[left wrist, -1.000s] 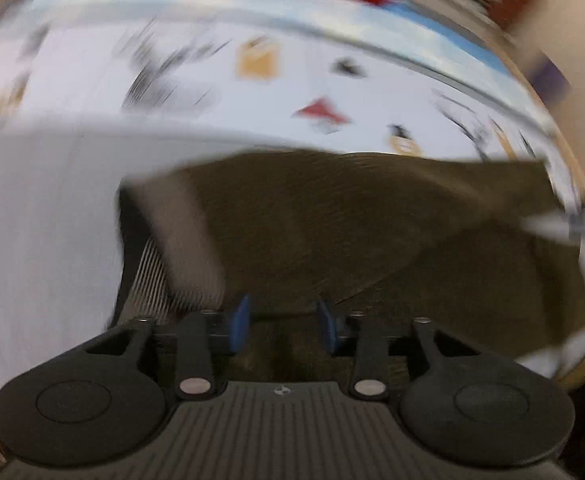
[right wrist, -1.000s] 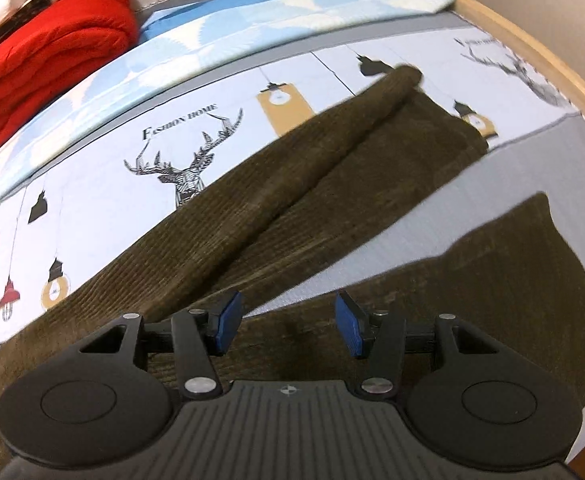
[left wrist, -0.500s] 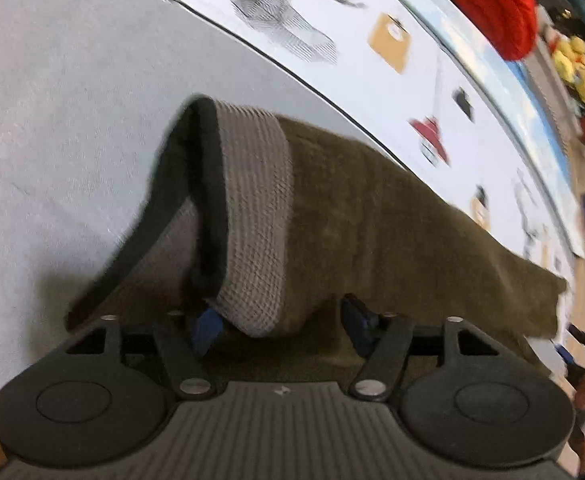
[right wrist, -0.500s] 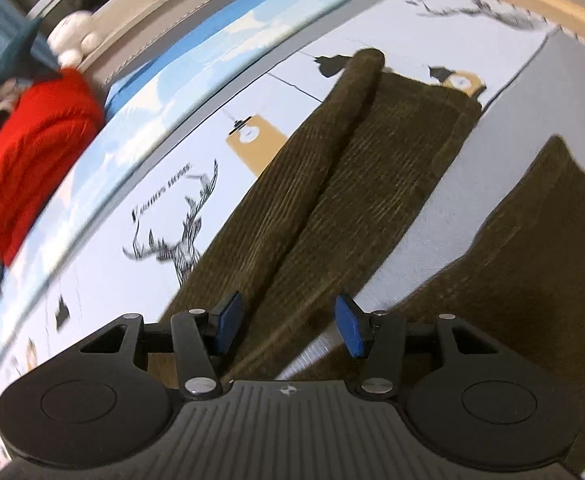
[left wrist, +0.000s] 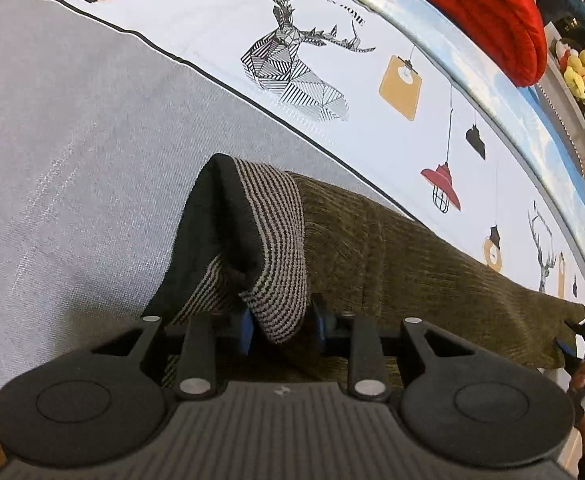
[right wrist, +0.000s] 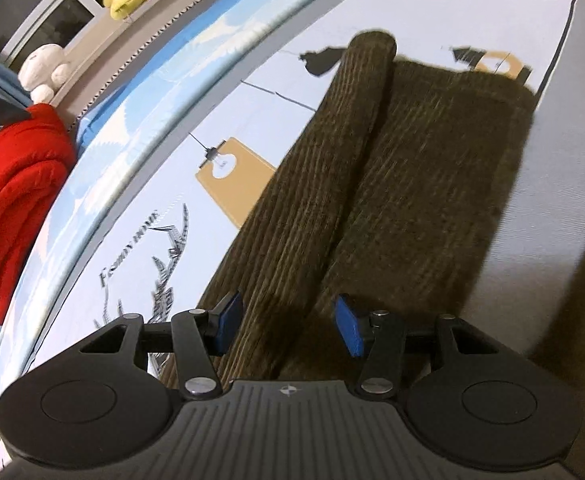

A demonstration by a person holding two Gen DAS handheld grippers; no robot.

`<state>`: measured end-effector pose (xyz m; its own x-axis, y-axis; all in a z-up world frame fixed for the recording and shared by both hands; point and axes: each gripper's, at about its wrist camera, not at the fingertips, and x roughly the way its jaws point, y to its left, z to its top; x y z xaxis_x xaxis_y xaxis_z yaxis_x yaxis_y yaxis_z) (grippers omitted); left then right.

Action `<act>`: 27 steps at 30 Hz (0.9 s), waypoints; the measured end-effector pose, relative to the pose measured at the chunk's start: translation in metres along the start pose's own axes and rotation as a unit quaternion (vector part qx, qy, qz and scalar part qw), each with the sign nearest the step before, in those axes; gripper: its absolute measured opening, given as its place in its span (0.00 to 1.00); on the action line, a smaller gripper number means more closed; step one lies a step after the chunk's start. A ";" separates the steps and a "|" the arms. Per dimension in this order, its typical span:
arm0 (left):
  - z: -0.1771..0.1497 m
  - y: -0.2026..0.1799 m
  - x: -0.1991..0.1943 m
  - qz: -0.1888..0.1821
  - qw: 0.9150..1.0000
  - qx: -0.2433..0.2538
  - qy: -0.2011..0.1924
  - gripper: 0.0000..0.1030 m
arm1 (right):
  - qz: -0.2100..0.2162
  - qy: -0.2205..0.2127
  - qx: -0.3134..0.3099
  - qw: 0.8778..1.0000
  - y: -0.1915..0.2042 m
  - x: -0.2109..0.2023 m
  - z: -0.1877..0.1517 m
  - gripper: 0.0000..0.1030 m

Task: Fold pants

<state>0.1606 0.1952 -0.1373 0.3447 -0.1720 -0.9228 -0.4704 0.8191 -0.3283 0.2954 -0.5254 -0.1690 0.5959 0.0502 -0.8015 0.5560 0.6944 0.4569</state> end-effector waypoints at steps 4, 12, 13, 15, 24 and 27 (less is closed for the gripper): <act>0.001 -0.001 0.001 0.006 1.000 0.003 0.009 0.32 | -0.002 -0.014 -0.018 1.000 0.005 0.011 0.002 0.28; -0.004 -0.012 -0.019 0.009 0.999 0.039 -0.024 0.26 | 0.040 -0.049 -0.001 0.998 0.001 -0.046 0.012 0.03; -0.006 -0.012 -0.025 0.008 0.998 0.046 -0.032 0.25 | 0.046 -0.056 -0.009 0.997 0.001 -0.061 0.011 0.03; -0.013 -0.011 -0.039 0.001 0.997 0.055 -0.051 0.24 | 0.062 -0.069 -0.017 0.996 -0.004 -0.094 0.008 0.03; -0.052 0.006 -0.088 0.020 0.984 0.136 -0.115 0.22 | 0.054 -0.077 -0.032 0.995 -0.079 -0.238 -0.051 0.03; -0.059 0.012 -0.075 0.048 0.983 0.157 -0.081 0.22 | 0.017 0.001 -0.044 0.999 -0.120 -0.240 -0.080 0.03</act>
<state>0.0813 0.1853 -0.0841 0.4471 -0.0178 -0.8943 -0.2421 0.9601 -0.1401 0.0394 -0.5637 -0.0625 0.6118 0.0769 -0.7873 0.4818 0.7531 0.4480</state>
